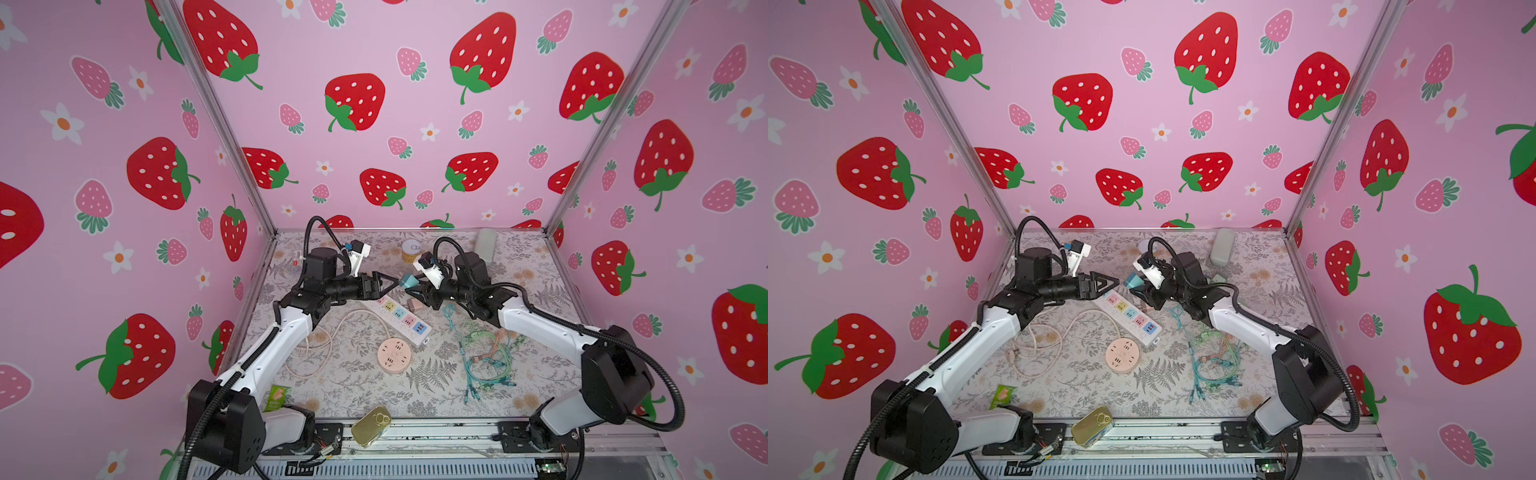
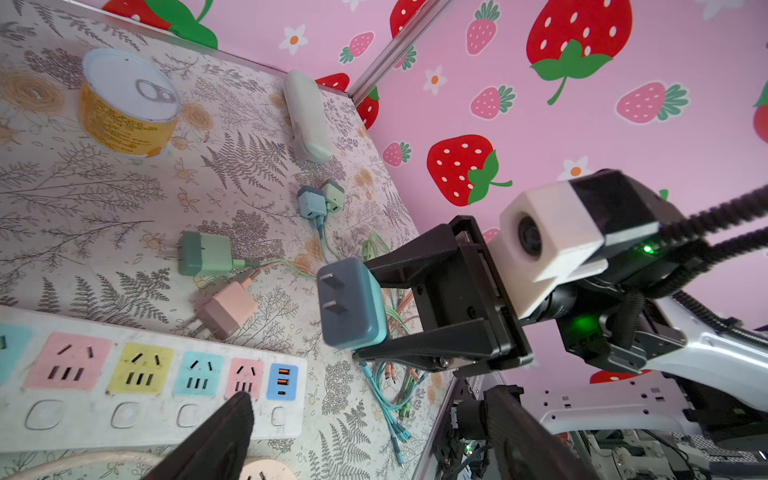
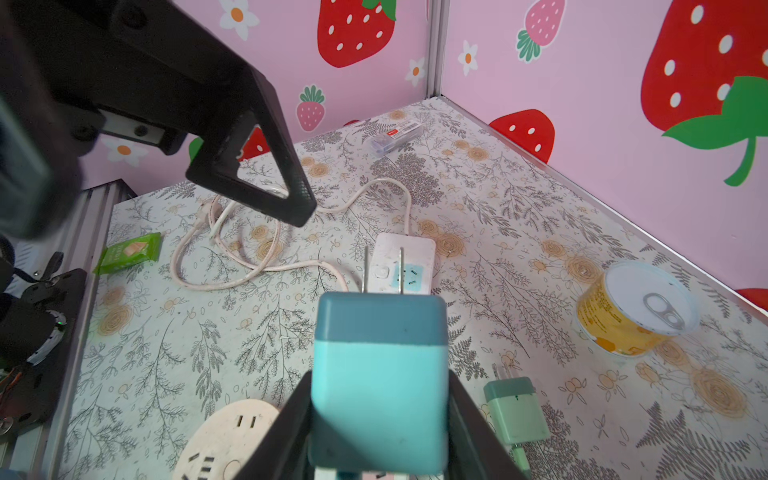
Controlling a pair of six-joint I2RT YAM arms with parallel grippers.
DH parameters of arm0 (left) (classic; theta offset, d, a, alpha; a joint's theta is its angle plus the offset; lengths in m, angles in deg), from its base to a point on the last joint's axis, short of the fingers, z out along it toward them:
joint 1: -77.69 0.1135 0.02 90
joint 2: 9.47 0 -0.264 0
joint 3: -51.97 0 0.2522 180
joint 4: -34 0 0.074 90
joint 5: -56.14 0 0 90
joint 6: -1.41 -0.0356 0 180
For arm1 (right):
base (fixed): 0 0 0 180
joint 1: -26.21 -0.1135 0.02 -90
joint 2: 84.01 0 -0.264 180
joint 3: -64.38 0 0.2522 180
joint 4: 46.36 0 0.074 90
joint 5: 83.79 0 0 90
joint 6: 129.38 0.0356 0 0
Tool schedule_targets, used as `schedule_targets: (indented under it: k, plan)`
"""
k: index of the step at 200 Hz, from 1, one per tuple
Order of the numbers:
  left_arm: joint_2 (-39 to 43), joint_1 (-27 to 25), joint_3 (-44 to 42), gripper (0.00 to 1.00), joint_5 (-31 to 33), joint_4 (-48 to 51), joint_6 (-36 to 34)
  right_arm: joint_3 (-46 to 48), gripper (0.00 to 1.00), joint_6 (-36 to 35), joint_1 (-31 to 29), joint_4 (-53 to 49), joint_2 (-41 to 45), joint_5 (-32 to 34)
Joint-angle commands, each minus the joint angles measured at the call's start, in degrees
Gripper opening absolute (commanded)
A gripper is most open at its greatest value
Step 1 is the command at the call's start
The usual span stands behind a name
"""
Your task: Insert the plug
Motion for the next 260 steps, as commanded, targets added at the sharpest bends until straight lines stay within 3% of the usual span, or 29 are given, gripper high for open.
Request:
schedule_targets:
  k: [1, 132, 224, 260]
  plan:
    - [-0.3, -0.7, 2.2, 0.90, -3.1, -1.3, 0.2, 0.2, 0.38, -3.8, -1.4, 1.6, 3.1, -0.6]
    - [-1.3, -1.6, 2.7, 0.63, -10.5, -1.7, 1.1, 1.1, 0.41, -9.2, -6.4, 0.7, 4.6, 4.2]
    - [-1.8, -1.7, 3.8, 0.36, -12.0, -0.1, 1.4, 1.9, 0.43, -10.0, -7.3, 1.6, 5.0, 5.9]
    - [-2.5, -1.7, 4.3, 0.18, -11.9, -0.2, 2.1, 2.6, 0.48, -9.8, -7.4, 1.8, 5.4, 6.5]
